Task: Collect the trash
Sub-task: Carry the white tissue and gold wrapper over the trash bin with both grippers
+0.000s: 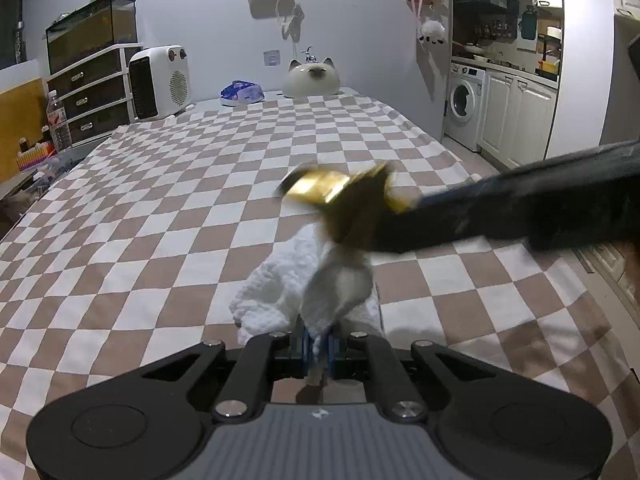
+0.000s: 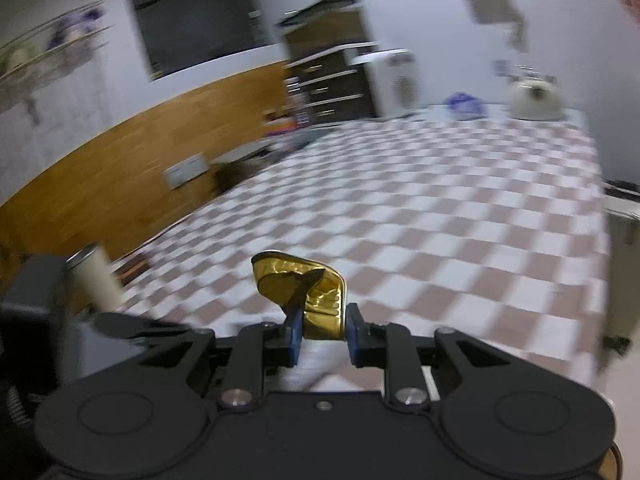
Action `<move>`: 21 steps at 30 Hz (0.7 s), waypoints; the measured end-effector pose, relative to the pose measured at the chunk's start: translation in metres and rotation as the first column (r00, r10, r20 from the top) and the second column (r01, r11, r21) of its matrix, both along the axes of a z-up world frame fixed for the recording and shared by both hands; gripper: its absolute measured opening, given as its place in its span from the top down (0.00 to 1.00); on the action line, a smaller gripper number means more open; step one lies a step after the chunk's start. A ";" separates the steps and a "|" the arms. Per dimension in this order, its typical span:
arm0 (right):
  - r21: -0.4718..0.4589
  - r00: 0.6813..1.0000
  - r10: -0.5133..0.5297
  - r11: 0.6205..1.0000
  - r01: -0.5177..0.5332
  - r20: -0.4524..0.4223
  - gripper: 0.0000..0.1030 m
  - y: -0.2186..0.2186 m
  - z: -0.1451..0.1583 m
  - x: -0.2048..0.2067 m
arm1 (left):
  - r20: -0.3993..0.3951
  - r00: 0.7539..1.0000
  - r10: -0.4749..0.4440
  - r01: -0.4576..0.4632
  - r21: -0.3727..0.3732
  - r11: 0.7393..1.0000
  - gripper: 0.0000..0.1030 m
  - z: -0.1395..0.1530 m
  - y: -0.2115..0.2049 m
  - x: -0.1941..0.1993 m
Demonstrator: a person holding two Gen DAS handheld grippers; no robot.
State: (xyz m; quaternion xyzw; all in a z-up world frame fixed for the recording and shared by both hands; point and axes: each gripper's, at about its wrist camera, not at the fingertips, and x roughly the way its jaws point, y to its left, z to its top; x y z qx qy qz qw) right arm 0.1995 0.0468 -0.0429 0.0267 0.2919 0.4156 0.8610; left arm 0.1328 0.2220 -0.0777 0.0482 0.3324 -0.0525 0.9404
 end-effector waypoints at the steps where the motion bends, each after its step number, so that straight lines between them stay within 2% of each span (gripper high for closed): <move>1: -0.011 1.000 0.031 0.999 -0.031 0.003 0.77 0.008 0.000 -0.003 | 0.000 1.000 -0.001 0.001 -0.004 1.000 0.88 0.001 0.000 -0.001; 3: -0.043 0.998 0.056 0.997 -0.056 0.002 0.77 0.020 -0.004 -0.006 | 0.007 1.000 -0.002 0.003 -0.019 1.000 0.86 0.005 0.001 -0.006; 5: -0.073 0.999 0.044 0.996 -0.045 -0.017 0.78 0.028 -0.010 -0.001 | 0.017 1.000 -0.009 0.009 -0.027 1.000 0.74 0.010 0.004 -0.013; 7: -0.085 0.999 0.030 0.996 -0.033 -0.029 0.77 0.031 -0.015 0.004 | 0.039 0.999 -0.017 0.018 -0.029 0.999 0.46 0.016 0.006 -0.021; 9: -0.086 0.999 0.025 0.996 -0.029 -0.039 0.77 0.031 -0.017 0.007 | 0.072 0.997 -0.024 0.027 -0.034 0.999 0.31 0.022 0.010 -0.027; 12: -0.086 0.999 0.018 0.996 -0.022 -0.045 0.77 0.028 -0.019 0.009 | 0.074 0.997 -0.015 0.021 -0.079 0.997 0.29 0.026 0.021 -0.020; 16: -0.096 0.999 0.002 0.995 -0.007 -0.052 0.77 0.025 -0.023 0.011 | 0.017 0.999 -0.030 0.032 -0.169 0.985 0.29 0.016 0.034 0.002; 19: -0.102 0.998 -0.016 0.995 0.010 -0.061 0.77 0.023 -0.026 0.015 | -0.003 0.999 -0.050 0.049 -0.176 0.983 0.28 0.007 0.037 0.016; 21: -0.100 0.997 -0.023 0.995 0.016 -0.069 0.77 0.022 -0.028 0.018 | 0.005 0.998 -0.066 0.066 -0.149 0.987 0.23 0.003 0.035 0.024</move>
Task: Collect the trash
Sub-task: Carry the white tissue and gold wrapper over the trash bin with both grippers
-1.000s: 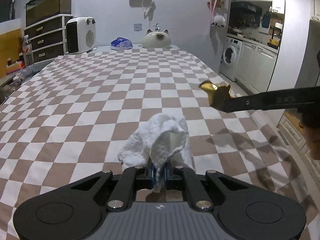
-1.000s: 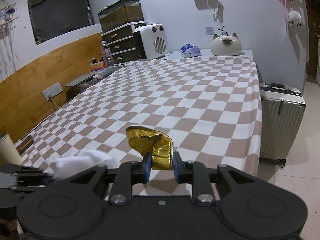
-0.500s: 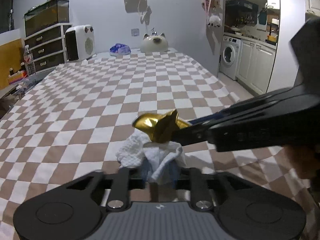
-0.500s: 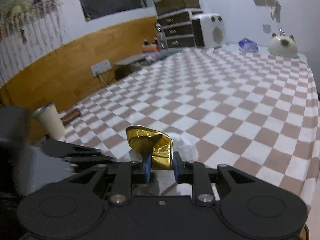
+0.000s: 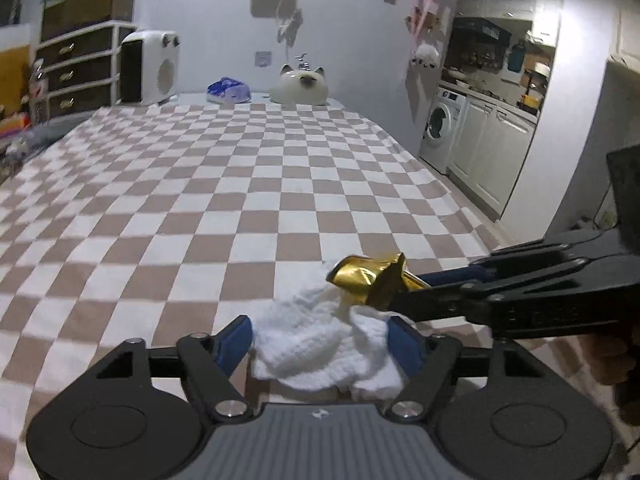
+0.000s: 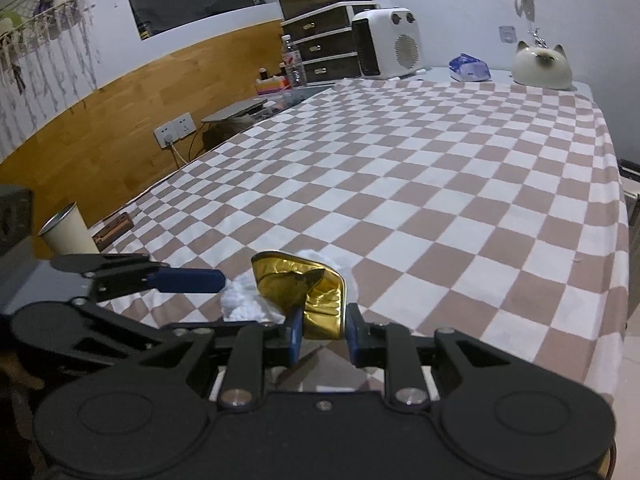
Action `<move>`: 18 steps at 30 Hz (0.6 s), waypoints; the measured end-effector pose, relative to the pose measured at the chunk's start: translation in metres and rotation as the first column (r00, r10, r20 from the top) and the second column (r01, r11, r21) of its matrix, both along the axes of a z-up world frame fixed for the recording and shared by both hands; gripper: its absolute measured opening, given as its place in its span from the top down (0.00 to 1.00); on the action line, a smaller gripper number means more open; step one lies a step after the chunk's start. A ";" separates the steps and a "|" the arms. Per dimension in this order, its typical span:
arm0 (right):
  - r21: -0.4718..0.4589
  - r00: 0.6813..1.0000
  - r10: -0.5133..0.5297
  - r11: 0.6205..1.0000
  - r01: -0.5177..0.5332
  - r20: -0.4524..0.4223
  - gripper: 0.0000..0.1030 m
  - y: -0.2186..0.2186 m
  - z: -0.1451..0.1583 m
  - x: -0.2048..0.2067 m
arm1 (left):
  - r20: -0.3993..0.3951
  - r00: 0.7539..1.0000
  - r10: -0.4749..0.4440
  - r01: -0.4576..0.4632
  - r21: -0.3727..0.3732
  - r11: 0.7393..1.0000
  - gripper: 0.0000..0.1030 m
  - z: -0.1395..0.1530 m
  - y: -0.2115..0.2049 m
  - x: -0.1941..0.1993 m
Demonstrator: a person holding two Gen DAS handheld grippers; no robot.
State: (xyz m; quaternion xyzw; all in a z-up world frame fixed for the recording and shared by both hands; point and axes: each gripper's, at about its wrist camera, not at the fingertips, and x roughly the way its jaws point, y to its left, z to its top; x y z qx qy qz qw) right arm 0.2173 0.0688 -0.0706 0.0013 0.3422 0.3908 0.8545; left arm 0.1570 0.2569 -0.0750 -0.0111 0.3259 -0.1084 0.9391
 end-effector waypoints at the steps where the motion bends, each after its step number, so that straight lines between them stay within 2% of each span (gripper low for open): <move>1: -0.001 1.000 -0.002 1.000 0.002 -0.001 0.77 0.000 0.000 0.001 | -0.005 1.000 -0.007 0.007 0.007 1.000 0.22 -0.002 -0.001 0.004; 6: -0.012 1.000 -0.026 1.000 0.026 -0.003 0.78 -0.001 -0.003 0.006 | -0.049 0.998 -0.039 0.038 -0.016 0.999 0.24 -0.011 -0.002 0.015; 8: 0.000 0.999 -0.032 0.999 0.032 -0.016 0.78 -0.004 -0.003 0.008 | -0.043 0.998 -0.041 0.041 0.006 0.999 0.24 -0.012 -0.007 0.016; 12: 0.009 0.999 -0.049 0.999 0.049 -0.009 0.78 -0.008 -0.001 0.009 | -0.041 0.999 -0.015 0.015 0.022 1.000 0.34 -0.012 -0.015 0.017; 14: 0.009 0.998 -0.056 0.998 0.056 -0.003 0.78 -0.009 0.001 0.008 | -0.034 0.999 -0.008 0.010 0.055 0.998 0.38 -0.012 -0.024 0.015; 17: 0.009 0.998 -0.067 0.998 0.066 0.011 0.78 -0.013 0.004 0.004 | -0.022 1.000 -0.011 0.013 0.078 0.997 0.56 -0.012 -0.034 0.011; 18: 0.009 0.997 -0.071 0.997 0.071 0.016 0.78 -0.015 0.005 0.004 | -0.022 1.000 -0.008 0.009 0.068 0.998 0.66 -0.011 -0.035 0.009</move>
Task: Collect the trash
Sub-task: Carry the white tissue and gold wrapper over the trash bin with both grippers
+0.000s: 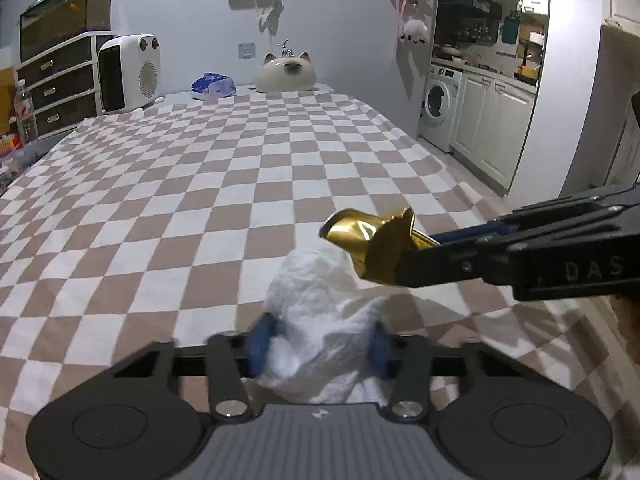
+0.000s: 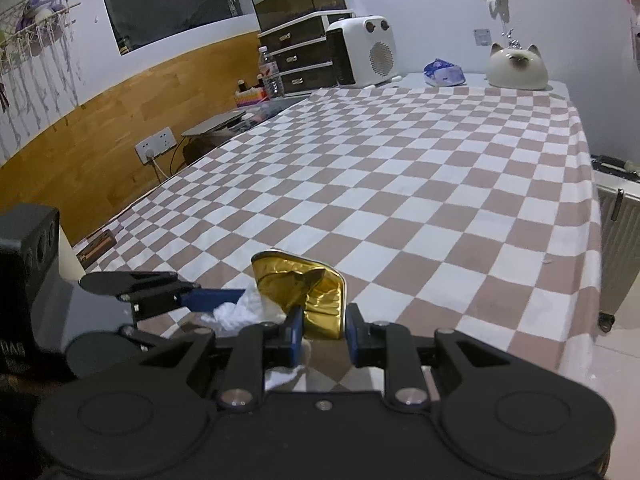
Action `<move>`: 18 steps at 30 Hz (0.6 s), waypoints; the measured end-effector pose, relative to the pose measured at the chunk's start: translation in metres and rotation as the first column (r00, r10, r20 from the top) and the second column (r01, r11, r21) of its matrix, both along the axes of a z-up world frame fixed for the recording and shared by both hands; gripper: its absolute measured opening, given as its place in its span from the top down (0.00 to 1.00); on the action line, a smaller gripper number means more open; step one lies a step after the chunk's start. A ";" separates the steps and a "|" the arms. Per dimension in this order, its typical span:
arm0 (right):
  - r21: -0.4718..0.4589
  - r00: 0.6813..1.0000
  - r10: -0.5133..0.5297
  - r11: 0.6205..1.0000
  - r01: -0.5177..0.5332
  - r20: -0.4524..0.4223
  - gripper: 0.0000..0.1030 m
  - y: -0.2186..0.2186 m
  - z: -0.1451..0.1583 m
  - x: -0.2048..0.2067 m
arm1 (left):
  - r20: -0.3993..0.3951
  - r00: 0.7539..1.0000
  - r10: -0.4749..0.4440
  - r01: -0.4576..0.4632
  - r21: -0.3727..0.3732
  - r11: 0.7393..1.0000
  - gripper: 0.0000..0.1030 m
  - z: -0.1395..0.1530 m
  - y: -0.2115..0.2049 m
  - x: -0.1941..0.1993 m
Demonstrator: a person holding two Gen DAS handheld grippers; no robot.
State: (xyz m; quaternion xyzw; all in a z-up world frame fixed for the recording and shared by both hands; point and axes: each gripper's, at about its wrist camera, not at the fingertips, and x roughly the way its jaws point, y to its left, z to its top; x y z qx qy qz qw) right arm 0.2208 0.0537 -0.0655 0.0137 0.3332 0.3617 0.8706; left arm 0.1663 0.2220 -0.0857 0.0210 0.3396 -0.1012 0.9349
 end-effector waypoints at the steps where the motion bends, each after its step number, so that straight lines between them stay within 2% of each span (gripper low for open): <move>1: -0.002 1.000 -0.006 1.000 0.006 0.006 0.78 -0.002 0.001 -0.001 | -0.001 1.000 0.007 -0.007 -0.009 1.000 0.76 0.001 -0.001 -0.001; 4: -0.005 1.000 -0.026 1.000 0.026 0.018 0.78 -0.009 0.005 -0.004 | 0.002 0.999 0.039 -0.039 -0.032 0.999 0.82 0.002 -0.001 -0.005; 9: -0.011 0.998 -0.052 0.999 0.053 0.037 0.78 -0.023 0.009 -0.010 | 0.011 0.996 0.092 -0.091 -0.076 0.993 0.84 0.009 0.000 -0.016; 18: -0.016 0.992 -0.100 0.995 0.101 0.081 0.78 -0.048 0.016 -0.026 | 0.092 0.982 0.163 -0.159 -0.051 0.986 0.84 0.041 -0.010 -0.046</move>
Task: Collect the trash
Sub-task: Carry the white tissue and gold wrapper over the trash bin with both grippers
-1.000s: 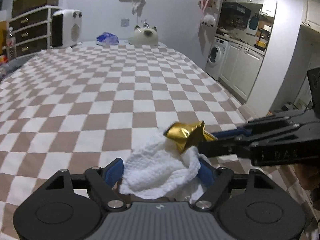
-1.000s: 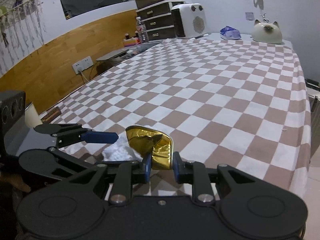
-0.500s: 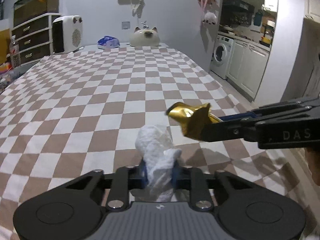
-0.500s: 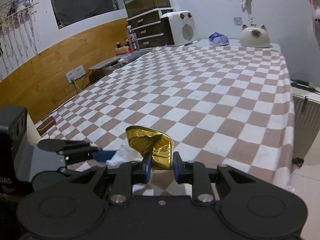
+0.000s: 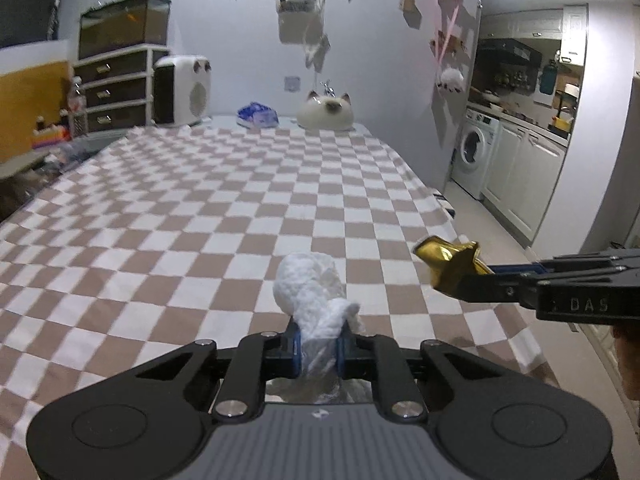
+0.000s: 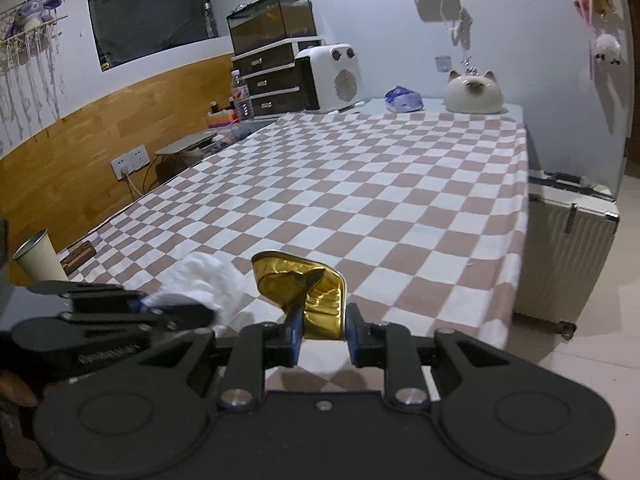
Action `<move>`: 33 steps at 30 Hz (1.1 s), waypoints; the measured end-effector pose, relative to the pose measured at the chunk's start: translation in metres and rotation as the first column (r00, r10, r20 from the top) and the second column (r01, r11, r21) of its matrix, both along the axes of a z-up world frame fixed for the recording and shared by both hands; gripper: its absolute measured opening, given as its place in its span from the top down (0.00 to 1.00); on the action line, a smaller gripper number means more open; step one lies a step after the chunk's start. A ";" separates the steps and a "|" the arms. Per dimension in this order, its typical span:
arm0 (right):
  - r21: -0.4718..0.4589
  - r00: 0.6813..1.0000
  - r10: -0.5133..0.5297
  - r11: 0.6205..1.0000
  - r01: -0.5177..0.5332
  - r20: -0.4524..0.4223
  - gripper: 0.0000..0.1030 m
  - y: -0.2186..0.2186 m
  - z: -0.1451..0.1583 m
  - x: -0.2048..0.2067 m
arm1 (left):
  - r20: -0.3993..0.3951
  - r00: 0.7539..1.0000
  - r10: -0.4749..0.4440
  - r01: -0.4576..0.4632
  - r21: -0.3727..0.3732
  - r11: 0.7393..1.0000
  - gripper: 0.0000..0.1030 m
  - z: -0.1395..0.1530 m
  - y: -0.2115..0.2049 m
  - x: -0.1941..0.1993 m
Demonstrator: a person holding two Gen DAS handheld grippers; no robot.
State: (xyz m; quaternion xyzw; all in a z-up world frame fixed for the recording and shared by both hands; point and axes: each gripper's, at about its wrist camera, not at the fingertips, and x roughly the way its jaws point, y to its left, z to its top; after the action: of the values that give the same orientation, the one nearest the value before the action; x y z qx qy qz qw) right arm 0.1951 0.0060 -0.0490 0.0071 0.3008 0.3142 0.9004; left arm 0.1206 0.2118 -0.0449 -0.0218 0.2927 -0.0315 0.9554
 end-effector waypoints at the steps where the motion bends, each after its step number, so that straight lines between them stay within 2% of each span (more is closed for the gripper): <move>1: -0.003 1.000 -0.007 1.000 0.007 0.010 0.78 -0.003 0.001 -0.003 | 0.008 1.000 0.006 -0.006 0.002 1.000 0.84 0.003 -0.002 -0.003; 7: -0.008 0.997 -0.057 0.998 0.057 0.051 0.78 -0.026 0.011 -0.018 | 0.048 0.998 0.026 -0.026 0.011 1.000 0.84 0.017 -0.019 -0.016; 15: 0.001 0.989 -0.125 0.992 0.125 0.085 0.78 -0.067 0.019 -0.040 | 0.080 0.997 0.008 -0.008 -0.003 1.000 0.84 0.027 -0.057 -0.026; 33: 0.012 0.935 -0.330 0.943 0.332 0.129 0.78 -0.178 0.016 -0.076 | 0.130 0.983 -0.133 0.133 0.007 0.991 0.84 0.030 -0.179 -0.026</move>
State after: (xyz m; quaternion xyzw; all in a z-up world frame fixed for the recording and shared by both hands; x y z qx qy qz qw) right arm 0.1195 -0.1715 -0.0326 0.0327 0.2378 0.1564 0.9581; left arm 0.0944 0.0330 -0.0144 -0.0008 0.2306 -0.0968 0.9682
